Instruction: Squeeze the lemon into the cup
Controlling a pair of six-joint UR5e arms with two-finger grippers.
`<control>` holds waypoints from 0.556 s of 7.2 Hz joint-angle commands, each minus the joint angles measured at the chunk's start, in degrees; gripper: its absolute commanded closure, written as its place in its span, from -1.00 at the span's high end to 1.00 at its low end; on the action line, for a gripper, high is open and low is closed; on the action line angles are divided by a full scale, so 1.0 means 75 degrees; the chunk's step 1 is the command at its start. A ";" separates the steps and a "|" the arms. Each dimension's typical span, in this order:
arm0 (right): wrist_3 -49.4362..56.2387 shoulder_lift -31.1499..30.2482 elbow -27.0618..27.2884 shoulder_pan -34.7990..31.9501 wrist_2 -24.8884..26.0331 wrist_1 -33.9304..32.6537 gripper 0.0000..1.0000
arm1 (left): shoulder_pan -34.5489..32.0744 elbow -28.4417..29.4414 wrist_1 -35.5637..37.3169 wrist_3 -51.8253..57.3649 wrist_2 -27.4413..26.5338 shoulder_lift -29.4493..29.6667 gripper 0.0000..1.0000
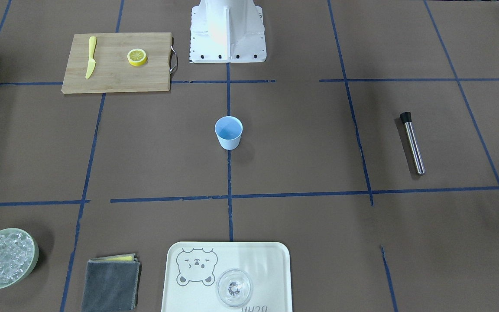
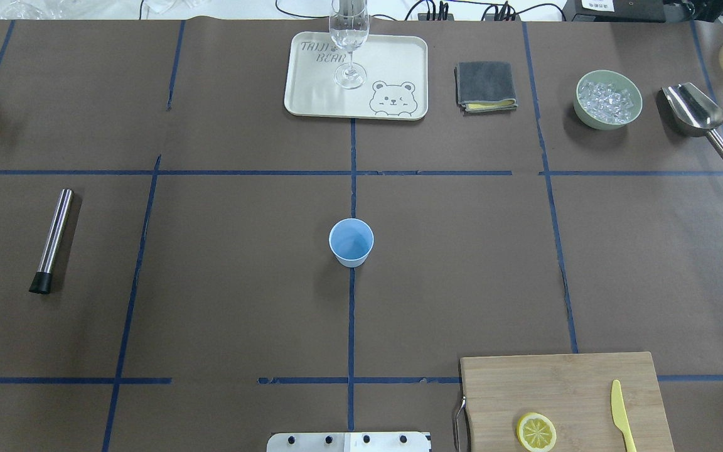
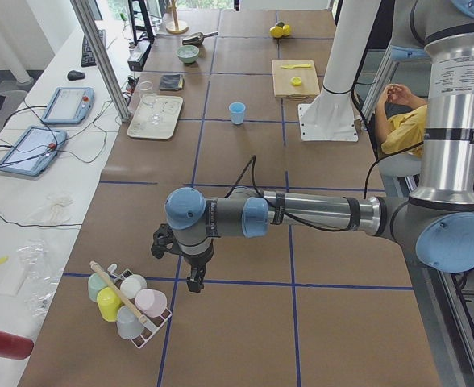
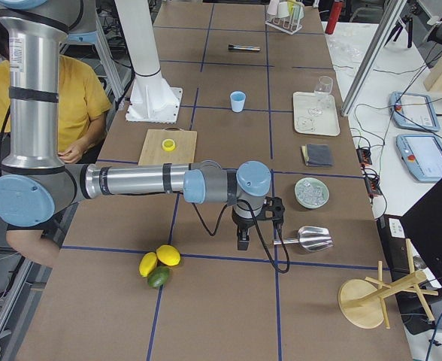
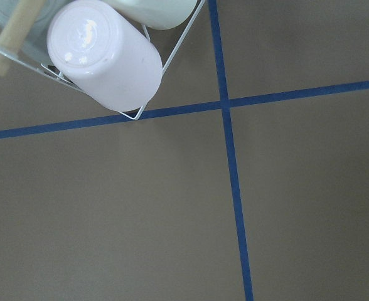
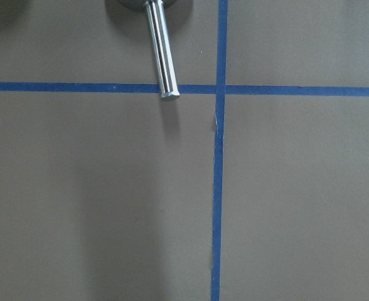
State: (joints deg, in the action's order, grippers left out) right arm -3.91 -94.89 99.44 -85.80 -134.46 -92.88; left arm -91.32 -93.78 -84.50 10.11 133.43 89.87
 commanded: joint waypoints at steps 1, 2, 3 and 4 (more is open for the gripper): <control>0.0006 -0.0039 -0.0004 0.0002 -0.0025 -0.0003 1.00 | 0.0000 -0.0047 0.0005 0.0000 -0.0001 0.0052 1.00; 0.0006 -0.0039 -0.0004 0.0002 -0.0072 -0.0003 1.00 | 0.0000 -0.0013 -0.0006 0.0000 -0.0001 0.0064 1.00; 0.0006 -0.0004 0.0007 0.0002 -0.0084 0.0009 1.00 | 0.0000 -0.0070 -0.0007 0.0012 -0.0013 0.0076 1.00; 0.0006 0.0043 -0.0027 0.0002 -0.0084 -0.0003 1.00 | 0.0000 -0.0082 -0.0018 0.0023 0.0010 0.0088 1.00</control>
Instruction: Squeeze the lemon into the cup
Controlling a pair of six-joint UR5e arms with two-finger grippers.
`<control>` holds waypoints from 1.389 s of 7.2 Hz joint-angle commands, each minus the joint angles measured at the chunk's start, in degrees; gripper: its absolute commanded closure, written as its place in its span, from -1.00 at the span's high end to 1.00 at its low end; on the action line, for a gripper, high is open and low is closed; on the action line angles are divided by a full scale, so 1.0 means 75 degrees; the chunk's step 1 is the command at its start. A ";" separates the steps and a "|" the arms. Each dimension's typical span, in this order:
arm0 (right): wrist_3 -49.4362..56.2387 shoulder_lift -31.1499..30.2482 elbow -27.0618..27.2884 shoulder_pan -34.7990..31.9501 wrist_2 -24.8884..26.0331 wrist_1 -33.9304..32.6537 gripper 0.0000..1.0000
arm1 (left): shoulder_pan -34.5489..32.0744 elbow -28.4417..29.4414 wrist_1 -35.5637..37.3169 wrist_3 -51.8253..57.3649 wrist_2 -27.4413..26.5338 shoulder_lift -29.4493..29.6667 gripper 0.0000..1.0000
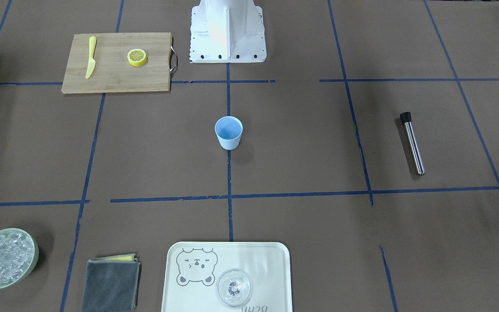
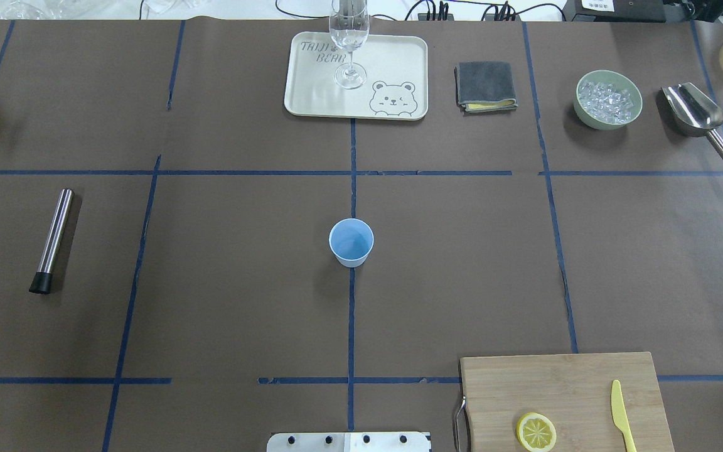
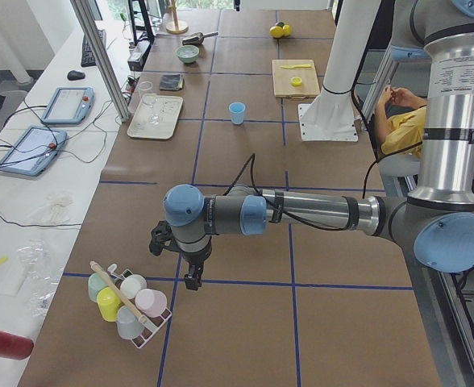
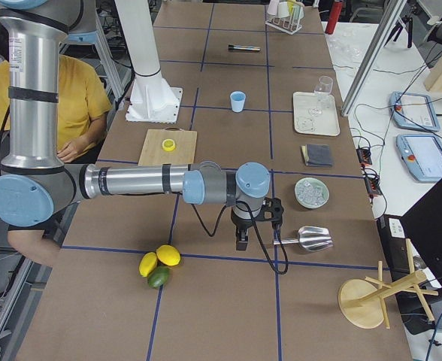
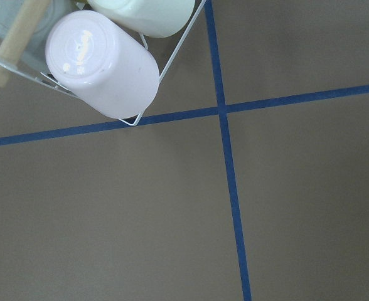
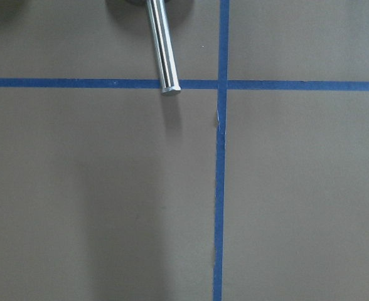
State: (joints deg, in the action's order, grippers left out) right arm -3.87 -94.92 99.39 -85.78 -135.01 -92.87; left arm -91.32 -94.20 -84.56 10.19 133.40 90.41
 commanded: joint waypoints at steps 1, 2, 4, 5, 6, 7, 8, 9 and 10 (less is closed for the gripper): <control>-0.0011 0.0023 0.0002 0.0000 -0.0069 -0.0004 1.00 | 0.0000 -0.0096 -0.0010 0.0048 0.0014 0.0028 1.00; -0.0023 0.0023 0.0013 0.0000 -0.0092 0.0007 1.00 | 0.0000 -0.0247 -0.0033 0.0013 0.0014 0.0016 1.00; -0.0047 0.0023 0.0002 0.0000 -0.0093 0.0007 1.00 | 0.0058 -0.0225 -0.0057 -0.0046 0.0025 0.0167 1.00; -0.0058 0.0011 0.0002 0.0012 -0.0104 0.0054 1.00 | 0.0337 -0.0121 -0.0173 0.0001 0.0037 0.0424 1.00; -0.0082 0.0023 0.0002 0.0012 -0.0116 0.0066 1.00 | 0.0560 -0.0131 -0.0510 -0.0010 0.0234 0.0391 1.00; -0.0082 0.0034 0.0002 0.0012 -0.0128 0.0066 1.00 | 0.0992 -0.0132 -0.0978 -0.0045 0.0607 0.0403 1.00; -0.0070 0.0035 0.0025 0.0012 -0.0116 0.0077 1.00 | 0.1646 -0.0062 -0.1644 -0.0777 0.0866 0.0414 1.00; -0.0070 0.0023 0.0060 0.0023 -0.0116 0.0089 1.00 | 0.1757 -0.0073 -0.2312 -0.1596 0.0881 0.0391 1.00; -0.0047 -0.0024 0.0095 0.0024 -0.0151 0.0101 1.00 | 0.1781 -0.0131 -0.2400 -0.1662 0.0881 0.0345 1.00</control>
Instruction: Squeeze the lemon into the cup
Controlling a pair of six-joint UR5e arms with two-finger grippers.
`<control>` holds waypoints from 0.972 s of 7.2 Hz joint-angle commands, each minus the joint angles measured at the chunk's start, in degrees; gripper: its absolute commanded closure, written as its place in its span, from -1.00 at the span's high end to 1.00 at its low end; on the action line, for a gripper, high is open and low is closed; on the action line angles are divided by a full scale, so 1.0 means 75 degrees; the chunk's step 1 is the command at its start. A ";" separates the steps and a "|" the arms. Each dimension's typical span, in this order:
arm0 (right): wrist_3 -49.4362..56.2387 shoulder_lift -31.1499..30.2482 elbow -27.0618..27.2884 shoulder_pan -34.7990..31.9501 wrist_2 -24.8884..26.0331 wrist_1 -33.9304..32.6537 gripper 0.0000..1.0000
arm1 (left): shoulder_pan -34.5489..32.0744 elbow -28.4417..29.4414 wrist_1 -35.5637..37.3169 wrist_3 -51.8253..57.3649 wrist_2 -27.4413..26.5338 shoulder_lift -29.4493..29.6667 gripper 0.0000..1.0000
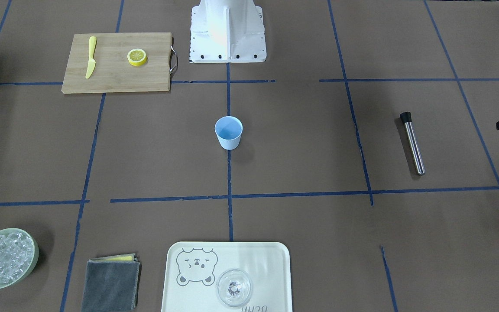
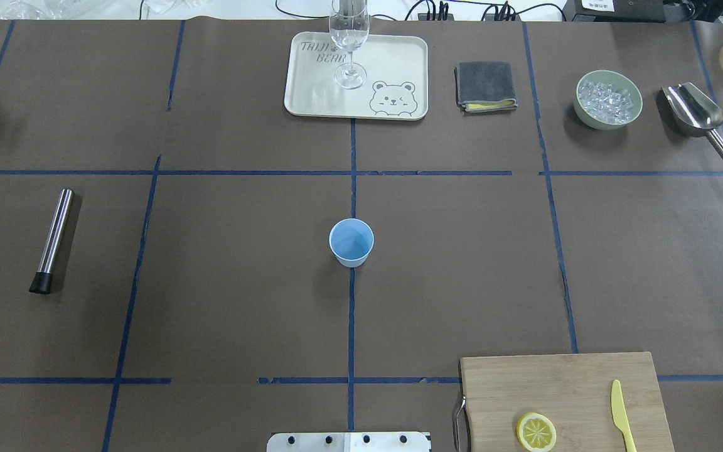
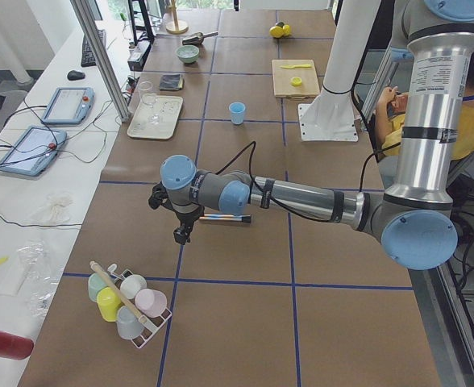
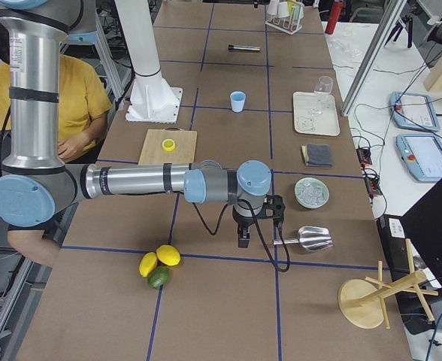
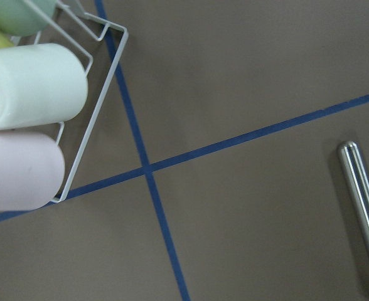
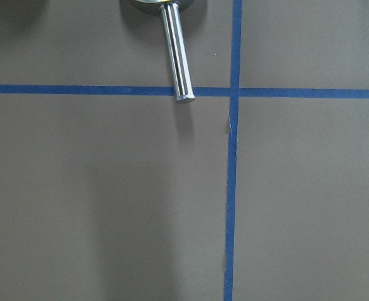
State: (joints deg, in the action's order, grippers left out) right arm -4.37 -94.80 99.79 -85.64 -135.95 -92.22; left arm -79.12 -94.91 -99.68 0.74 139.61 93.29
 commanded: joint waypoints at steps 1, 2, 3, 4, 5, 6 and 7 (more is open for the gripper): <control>0.0043 -0.0039 0.0217 0.0236 -0.0224 0.0038 1.00 | 0.0155 -0.0037 -0.0374 -0.0404 0.0054 -0.0051 1.00; -0.0340 -0.0062 0.0764 0.0784 -0.0226 0.0085 1.00 | 0.0155 -0.0060 -0.0362 -0.0404 0.0054 -0.0086 1.00; -0.1771 -0.0097 0.1535 0.1776 -0.0156 0.0143 1.00 | 0.0155 -0.0049 -0.0385 -0.0404 0.0054 -0.0087 1.00; -0.3108 -0.0190 0.2239 0.2656 -0.0144 0.0283 1.00 | 0.0155 -0.0084 -0.0397 -0.0404 0.0042 -0.0087 1.00; -0.5035 -0.0261 0.2536 0.3546 -0.0097 0.1212 1.00 | 0.0155 -0.0153 -0.0397 -0.0404 0.0030 -0.0087 1.00; -0.6191 -0.0656 0.2690 0.4901 0.1017 0.2753 1.00 | 0.0155 -0.0177 -0.0444 -0.0392 0.0019 -0.0075 1.00; -0.7294 -0.0892 0.2981 0.6040 0.1748 0.3337 1.00 | 0.0155 -0.0178 -0.0618 -0.0415 -0.0016 -0.0075 1.00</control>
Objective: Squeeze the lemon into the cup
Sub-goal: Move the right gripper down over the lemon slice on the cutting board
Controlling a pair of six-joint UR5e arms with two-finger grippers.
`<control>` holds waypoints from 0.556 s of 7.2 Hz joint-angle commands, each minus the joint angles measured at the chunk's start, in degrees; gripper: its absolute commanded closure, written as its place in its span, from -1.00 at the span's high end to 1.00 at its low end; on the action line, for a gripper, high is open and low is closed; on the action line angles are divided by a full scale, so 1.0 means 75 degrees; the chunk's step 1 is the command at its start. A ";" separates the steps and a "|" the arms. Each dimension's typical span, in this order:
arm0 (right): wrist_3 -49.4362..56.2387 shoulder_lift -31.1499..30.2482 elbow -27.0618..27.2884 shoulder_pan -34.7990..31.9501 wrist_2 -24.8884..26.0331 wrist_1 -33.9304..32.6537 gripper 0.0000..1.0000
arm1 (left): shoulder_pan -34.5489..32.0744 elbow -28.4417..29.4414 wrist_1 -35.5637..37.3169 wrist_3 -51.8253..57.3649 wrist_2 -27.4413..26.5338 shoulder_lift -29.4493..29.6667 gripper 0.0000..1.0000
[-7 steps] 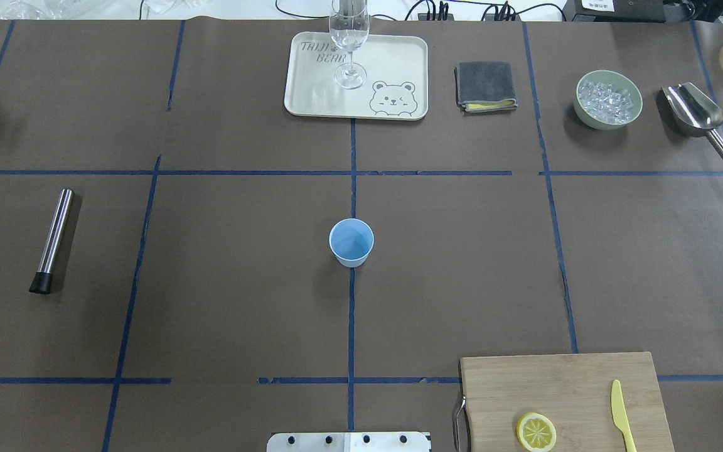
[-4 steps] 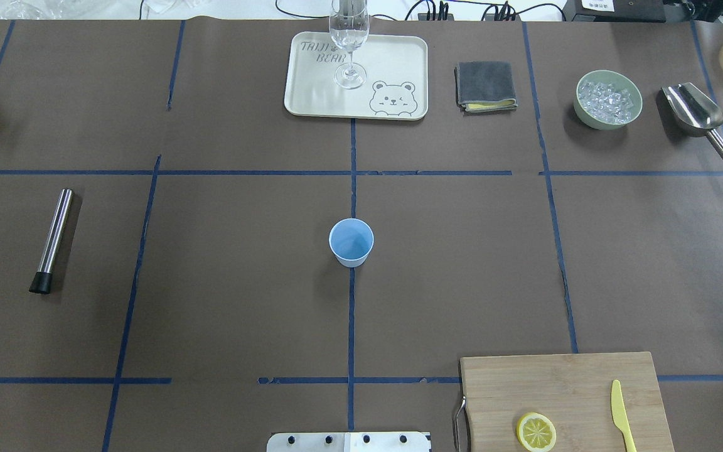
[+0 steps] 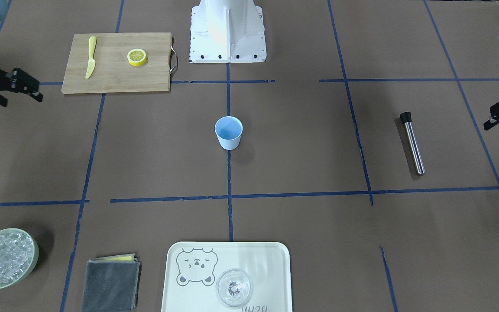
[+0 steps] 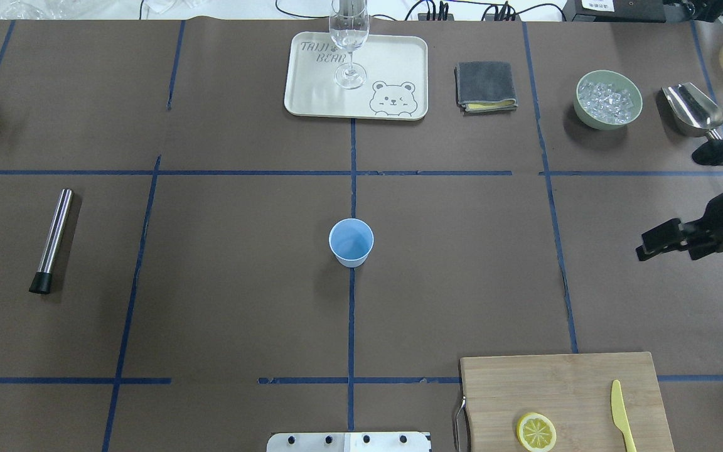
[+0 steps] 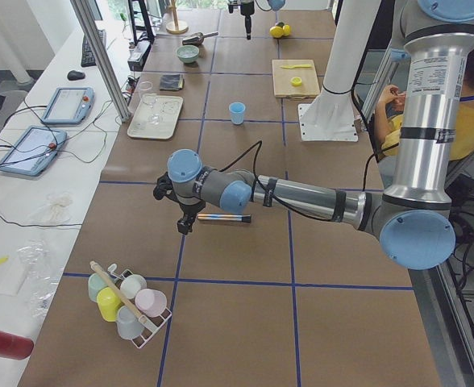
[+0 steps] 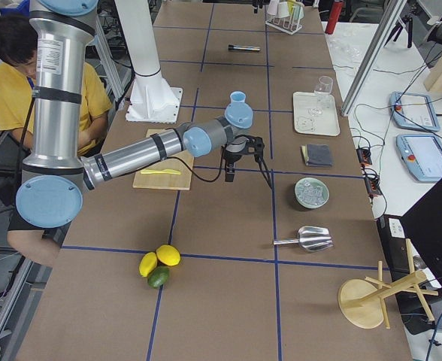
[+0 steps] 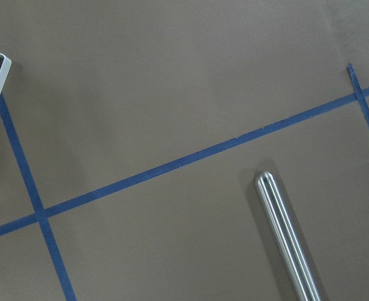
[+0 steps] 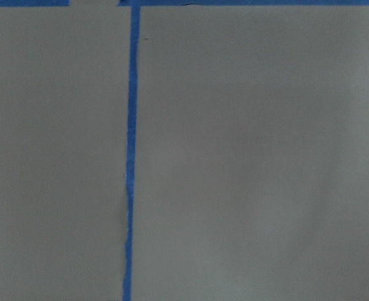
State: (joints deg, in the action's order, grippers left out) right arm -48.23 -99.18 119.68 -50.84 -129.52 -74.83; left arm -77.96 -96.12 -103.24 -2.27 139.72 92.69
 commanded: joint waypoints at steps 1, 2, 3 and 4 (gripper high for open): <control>-0.2767 -0.0357 0.0969 0.2688 0.1664 0.1024 1.00 | 0.0000 -0.0050 -0.0179 -0.0014 0.0038 -0.0008 1.00; -0.3894 -0.0451 0.1359 0.4209 0.3029 0.1024 1.00 | 0.0000 0.0077 -0.0179 0.0021 0.0039 -0.0008 1.00; -0.4311 -0.0730 0.1571 0.5315 0.4284 0.1024 0.99 | 0.0000 -0.0003 -0.0179 -0.0014 -0.0042 0.0004 1.00; -0.5139 -0.0756 0.1585 0.5987 0.4854 0.1012 1.00 | -0.0011 0.0008 -0.0179 -0.0002 0.0015 -0.0019 1.00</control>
State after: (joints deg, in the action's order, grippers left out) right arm -79.59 -103.90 130.46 -14.24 -100.88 -67.26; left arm -77.97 -96.02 -104.56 -2.29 139.69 92.65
